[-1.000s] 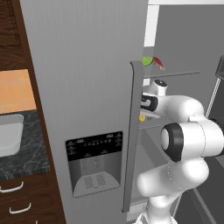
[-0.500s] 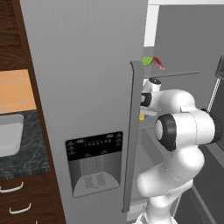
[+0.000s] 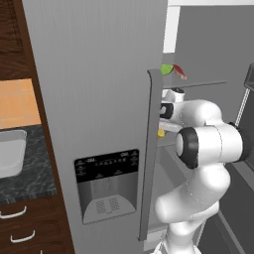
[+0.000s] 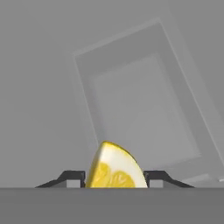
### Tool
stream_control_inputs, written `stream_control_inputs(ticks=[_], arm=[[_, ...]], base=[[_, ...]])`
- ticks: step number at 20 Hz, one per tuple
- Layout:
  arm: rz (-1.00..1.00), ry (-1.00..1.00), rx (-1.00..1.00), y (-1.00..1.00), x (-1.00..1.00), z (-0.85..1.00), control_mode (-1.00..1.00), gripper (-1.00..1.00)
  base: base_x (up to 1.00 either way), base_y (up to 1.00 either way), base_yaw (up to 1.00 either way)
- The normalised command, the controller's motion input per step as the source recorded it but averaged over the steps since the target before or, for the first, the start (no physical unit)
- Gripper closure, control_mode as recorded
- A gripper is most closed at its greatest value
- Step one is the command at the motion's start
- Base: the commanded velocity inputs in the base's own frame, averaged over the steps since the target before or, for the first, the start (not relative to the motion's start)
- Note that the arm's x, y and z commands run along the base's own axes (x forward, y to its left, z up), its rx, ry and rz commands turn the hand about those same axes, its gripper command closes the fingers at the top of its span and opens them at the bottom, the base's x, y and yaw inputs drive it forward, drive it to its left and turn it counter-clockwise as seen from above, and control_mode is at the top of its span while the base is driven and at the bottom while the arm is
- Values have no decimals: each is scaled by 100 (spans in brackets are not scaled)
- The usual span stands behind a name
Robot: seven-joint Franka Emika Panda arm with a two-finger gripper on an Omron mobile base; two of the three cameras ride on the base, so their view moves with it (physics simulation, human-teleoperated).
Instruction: Place one lemon wedge and one steak in each tupperware on the nearby counter, to pack two identical lunches.
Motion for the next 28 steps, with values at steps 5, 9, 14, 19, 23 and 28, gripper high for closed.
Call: stream_control_inputs(ticks=[5, 9, 14, 19, 23, 28], arm=[[0, -1, 0, -15, -85, -4, -100, 100], [0, -6, 0, -3, -92, 41, -100, 100], [0, 0, 0, -1, -99, 94, -100, 100], [0, -1, -1, 0, -96, 94, -100, 100], [0, 0, 0, 0, -90, 71, -100, 100], [0, 0, -2, 2, -64, 55, -100, 100]], base=[[0, 0, 0], [0, 0, 0], [0, 0, 0], [0, 0, 0], [0, 0, 0], [0, 0, 0]])
